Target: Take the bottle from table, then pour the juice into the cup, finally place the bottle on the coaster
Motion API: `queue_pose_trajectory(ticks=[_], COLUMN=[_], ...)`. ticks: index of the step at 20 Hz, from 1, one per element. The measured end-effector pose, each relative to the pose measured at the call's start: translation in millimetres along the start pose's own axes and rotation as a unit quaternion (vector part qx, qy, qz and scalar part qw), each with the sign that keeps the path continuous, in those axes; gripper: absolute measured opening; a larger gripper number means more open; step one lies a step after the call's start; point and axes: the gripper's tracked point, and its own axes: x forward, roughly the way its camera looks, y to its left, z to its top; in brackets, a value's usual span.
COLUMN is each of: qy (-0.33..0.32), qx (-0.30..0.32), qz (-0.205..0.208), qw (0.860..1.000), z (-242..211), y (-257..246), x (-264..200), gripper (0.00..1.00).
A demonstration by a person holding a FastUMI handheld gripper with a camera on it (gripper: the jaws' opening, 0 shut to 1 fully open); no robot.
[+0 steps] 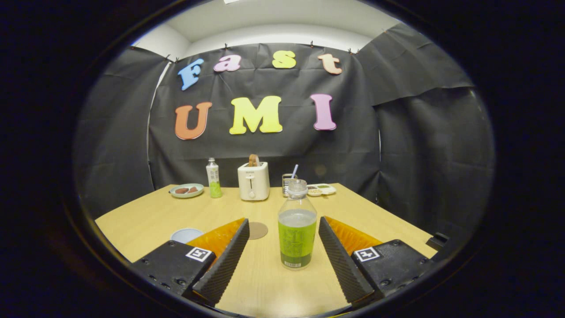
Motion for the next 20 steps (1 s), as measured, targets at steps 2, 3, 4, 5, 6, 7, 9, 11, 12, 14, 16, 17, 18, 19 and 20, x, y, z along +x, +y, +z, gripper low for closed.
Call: queue_pose_trajectory(ticks=[2, 3, 4, 5, 6, 7, 9, 11, 12, 14, 16, 17, 18, 19, 20], qy=[0.000, 0.006, 0.014, 0.022, 0.029, 0.037, 0.050, 0.057, 0.056, 0.048, 0.039, 0.032, 0.028, 0.025, 0.025], qx=[-0.002, 0.000, 0.005, 0.007, 0.003, -0.003, -0.011, -0.016, -0.019, -0.018, -0.005, 0.002, 0.007, 0.007, 0.003], qz=[-0.004, -0.006, -0.006, -0.004, -0.003, -0.004, -0.013, -0.015, -0.014, -0.011, -0.002, 0.002, 0.000, -0.004, -0.004], qw=[1.000, 1.000, 1.000, 1.000, 1.000, 0.999, 0.999, 0.998, 0.998, 0.999, 0.999, 0.999, 1.000, 1.000, 1.000], z=[-5, -9, -14, -19, -23, -29, -36, -39, -38, -35, -30, -28, -25, -24, -23], y=[-6, -8, -9, -9, -9, -10, -17, -17, -17, -19, -20, -22, -24, -27, -27], x=[18, 27, 35, 42, 49, 55, 65, 71, 72, 73, 75, 76, 77, 79, 81], gripper=[1.00, 1.00, 1.00, 1.00, 1.00, 1.00, 1.00, 1.00, 1.00, 1.00, 1.00, 1.00, 1.00, 1.00, 1.00])
